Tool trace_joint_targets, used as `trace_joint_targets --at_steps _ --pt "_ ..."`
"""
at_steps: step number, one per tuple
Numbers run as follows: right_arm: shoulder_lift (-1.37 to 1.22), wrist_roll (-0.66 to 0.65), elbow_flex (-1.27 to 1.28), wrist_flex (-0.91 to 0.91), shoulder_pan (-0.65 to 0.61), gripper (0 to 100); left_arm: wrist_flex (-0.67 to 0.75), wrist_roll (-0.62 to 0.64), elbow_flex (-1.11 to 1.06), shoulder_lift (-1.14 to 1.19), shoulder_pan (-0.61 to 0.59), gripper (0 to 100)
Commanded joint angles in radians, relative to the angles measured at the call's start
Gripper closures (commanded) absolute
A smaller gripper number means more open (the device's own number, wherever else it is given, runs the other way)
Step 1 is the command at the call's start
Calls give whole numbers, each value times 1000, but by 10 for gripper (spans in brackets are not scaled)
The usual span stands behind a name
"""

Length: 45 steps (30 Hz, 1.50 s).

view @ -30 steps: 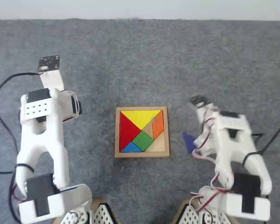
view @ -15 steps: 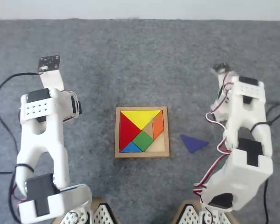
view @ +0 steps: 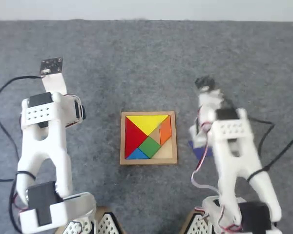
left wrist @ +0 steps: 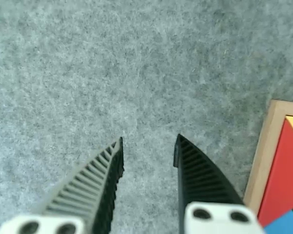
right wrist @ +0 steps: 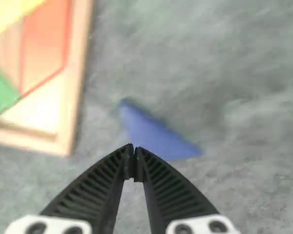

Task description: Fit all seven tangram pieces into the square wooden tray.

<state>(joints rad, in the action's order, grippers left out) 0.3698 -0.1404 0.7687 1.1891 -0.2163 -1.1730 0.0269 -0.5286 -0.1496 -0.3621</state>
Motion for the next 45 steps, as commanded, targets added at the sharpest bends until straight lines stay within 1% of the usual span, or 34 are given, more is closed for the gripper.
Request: trace_joint_targets --at_steps 1,3,7,10,13,18,21,24,31,36,40,45 --pt "65 17 28 7 -4 989 17 -9 7 -21 0 834" --pt "68 -18 29 5 90 990 18 -9 2 -23 0 834" --pt "59 -149 46 13 271 990 25 -9 -8 -29 0 834" --pt "59 -230 64 27 346 990 25 -9 -5 -29 0 834" --pt "58 -256 92 19 341 990 38 -9 -7 -29 0 834" --pt "16 -253 132 -28 260 990 32 -9 -7 -29 0 834" --pt "-91 -199 127 -91 225 990 34 -9 -8 -29 0 834" --pt "-193 -169 86 -153 216 990 37 -9 -10 -29 0 834" --pt "-367 -163 -124 -154 219 990 37 -9 -10 -29 0 834" --pt "-515 -158 -322 -101 213 990 37 -11 -8 -29 0 834" --pt "-618 -158 -509 1 225 990 37 -11 -8 -29 0 834" --pt "-605 -157 -660 105 245 990 37 -11 -8 -29 2 834"
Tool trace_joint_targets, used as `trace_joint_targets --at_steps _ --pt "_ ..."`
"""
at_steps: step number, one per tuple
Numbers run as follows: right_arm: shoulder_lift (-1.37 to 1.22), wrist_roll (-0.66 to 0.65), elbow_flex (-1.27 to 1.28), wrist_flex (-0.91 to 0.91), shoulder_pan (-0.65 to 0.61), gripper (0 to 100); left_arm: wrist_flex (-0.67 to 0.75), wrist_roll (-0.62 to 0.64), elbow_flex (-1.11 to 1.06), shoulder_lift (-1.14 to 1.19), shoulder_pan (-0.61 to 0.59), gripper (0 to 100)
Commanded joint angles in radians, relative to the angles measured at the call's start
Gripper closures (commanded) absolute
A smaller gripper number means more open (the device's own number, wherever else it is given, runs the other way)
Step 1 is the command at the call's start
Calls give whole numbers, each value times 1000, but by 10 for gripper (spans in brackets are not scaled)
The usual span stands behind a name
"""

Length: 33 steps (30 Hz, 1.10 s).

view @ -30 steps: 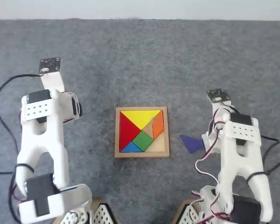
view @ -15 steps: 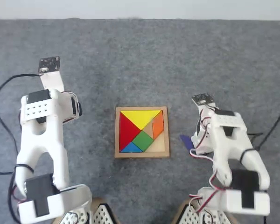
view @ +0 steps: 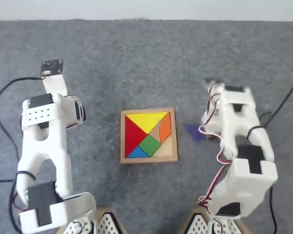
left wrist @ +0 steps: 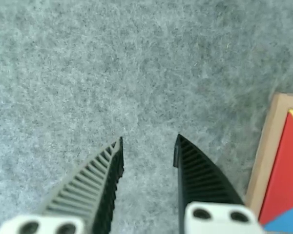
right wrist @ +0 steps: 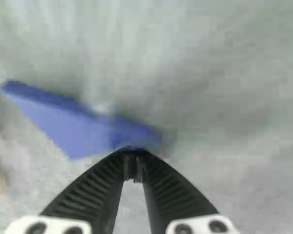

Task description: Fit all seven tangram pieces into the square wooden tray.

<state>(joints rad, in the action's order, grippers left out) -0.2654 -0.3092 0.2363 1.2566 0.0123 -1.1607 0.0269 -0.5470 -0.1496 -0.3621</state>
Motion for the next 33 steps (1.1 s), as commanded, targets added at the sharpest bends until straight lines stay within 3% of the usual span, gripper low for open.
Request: trace_joint_targets --at_steps 1,10,13,17,24,26,33 --pt "45 12 -141 51 18 990 25 -11 10 -29 2 834" --pt "-16 35 -140 18 -41 990 25 -11 8 -29 2 834" --pt "-10 232 -143 16 -64 990 25 -11 8 -29 3 834" --pt "82 598 -144 22 -137 957 25 -11 8 -29 6 834" --pt "136 1281 -89 18 -274 690 25 -11 5 -29 2 834" --pt "127 1329 -41 -45 -272 651 25 -20 5 -29 2 834" --pt "28 1335 49 -177 -269 656 25 -38 10 -29 2 834"
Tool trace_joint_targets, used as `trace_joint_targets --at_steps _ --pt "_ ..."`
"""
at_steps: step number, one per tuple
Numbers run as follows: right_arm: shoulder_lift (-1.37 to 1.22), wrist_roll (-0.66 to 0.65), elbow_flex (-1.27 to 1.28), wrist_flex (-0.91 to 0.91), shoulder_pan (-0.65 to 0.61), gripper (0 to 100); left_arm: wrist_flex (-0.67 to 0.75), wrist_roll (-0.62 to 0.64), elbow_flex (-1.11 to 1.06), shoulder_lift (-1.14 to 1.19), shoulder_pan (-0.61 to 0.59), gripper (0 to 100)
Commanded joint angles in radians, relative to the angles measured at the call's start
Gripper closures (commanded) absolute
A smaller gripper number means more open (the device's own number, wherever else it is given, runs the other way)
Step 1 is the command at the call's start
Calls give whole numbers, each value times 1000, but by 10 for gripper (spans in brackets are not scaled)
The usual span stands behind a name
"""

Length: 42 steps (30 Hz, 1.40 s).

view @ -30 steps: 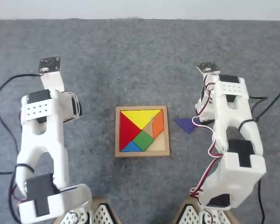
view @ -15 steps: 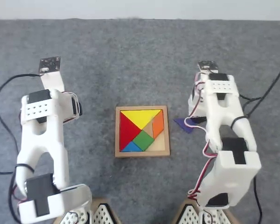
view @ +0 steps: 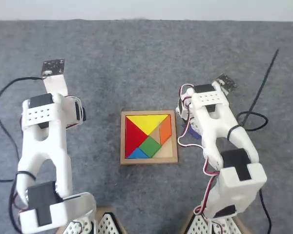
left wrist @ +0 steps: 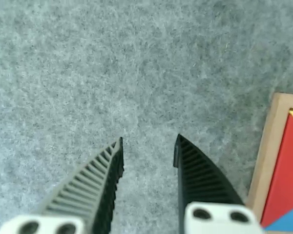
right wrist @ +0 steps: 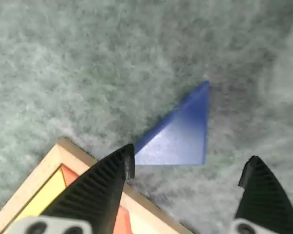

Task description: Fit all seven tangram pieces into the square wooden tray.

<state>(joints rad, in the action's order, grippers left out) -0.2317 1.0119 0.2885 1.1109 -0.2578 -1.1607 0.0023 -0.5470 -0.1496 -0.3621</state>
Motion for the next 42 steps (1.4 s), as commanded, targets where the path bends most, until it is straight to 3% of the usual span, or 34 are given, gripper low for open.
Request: trace_joint_targets --at_steps 1,8,15,23,28,38,42 --pt "-22 14 -6 -38 5 674 25 -14 10 -29 2 834" --pt "-140 -106 -101 1 18 835 26 -14 12 -29 2 834" --pt "-162 -250 -170 124 116 876 26 -15 12 -29 2 834" --pt "-160 -950 -176 162 217 880 26 -17 7 -29 2 834" --pt "-65 -1049 -153 199 174 995 26 -17 5 -29 2 834" --pt "576 -984 275 140 -101 976 26 -17 5 -29 0 834" --pt "647 -985 365 91 -36 894 25 -17 4 -28 0 834"
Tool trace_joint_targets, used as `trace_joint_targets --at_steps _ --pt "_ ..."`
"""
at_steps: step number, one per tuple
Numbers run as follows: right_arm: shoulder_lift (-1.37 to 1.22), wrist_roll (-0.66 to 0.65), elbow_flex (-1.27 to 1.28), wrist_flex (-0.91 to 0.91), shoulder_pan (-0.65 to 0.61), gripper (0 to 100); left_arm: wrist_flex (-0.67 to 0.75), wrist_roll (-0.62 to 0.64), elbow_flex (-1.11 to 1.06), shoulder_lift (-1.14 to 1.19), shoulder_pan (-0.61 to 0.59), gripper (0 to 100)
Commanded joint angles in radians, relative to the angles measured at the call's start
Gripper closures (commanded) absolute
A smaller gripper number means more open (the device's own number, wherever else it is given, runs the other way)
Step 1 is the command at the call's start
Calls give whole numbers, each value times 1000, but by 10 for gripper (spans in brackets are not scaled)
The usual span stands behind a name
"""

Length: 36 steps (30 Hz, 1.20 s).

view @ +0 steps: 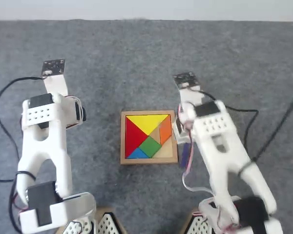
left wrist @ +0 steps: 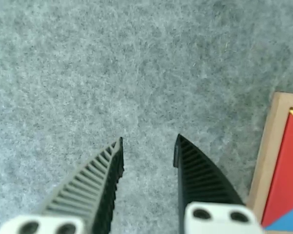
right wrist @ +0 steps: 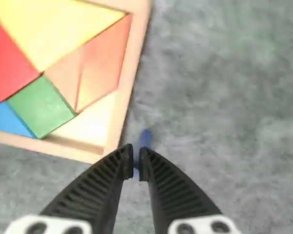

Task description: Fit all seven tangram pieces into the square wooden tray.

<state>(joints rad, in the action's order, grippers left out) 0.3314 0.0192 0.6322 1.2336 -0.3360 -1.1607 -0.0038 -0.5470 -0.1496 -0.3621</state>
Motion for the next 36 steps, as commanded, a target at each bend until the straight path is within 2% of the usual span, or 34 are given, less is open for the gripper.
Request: trace_joint_targets --at_steps 1,4,6,10,15,21,23,28,32,36 --pt "73 8 25 -38 71 865 25 -11 4 -28 0 834" --pt "13 -2 26 -44 105 797 25 -11 4 -28 0 834" --pt "-47 -52 29 -87 88 773 25 -11 4 -28 0 834" --pt "-159 -81 26 -145 70 783 18 -11 2 -28 0 834" --pt "-171 -72 112 -153 64 786 26 -12 -10 -28 2 834" --pt "-176 172 132 -156 33 785 44 -12 -8 -29 3 834" --pt "-186 210 127 -165 -1 785 44 -12 -10 -29 2 834" --pt "-263 147 106 -150 -7 786 41 -12 -10 -29 2 834" --pt "-343 43 31 -30 -7 785 40 -12 -12 -29 2 834" --pt "-343 -17 -11 -15 50 790 40 -12 -13 -29 2 834"
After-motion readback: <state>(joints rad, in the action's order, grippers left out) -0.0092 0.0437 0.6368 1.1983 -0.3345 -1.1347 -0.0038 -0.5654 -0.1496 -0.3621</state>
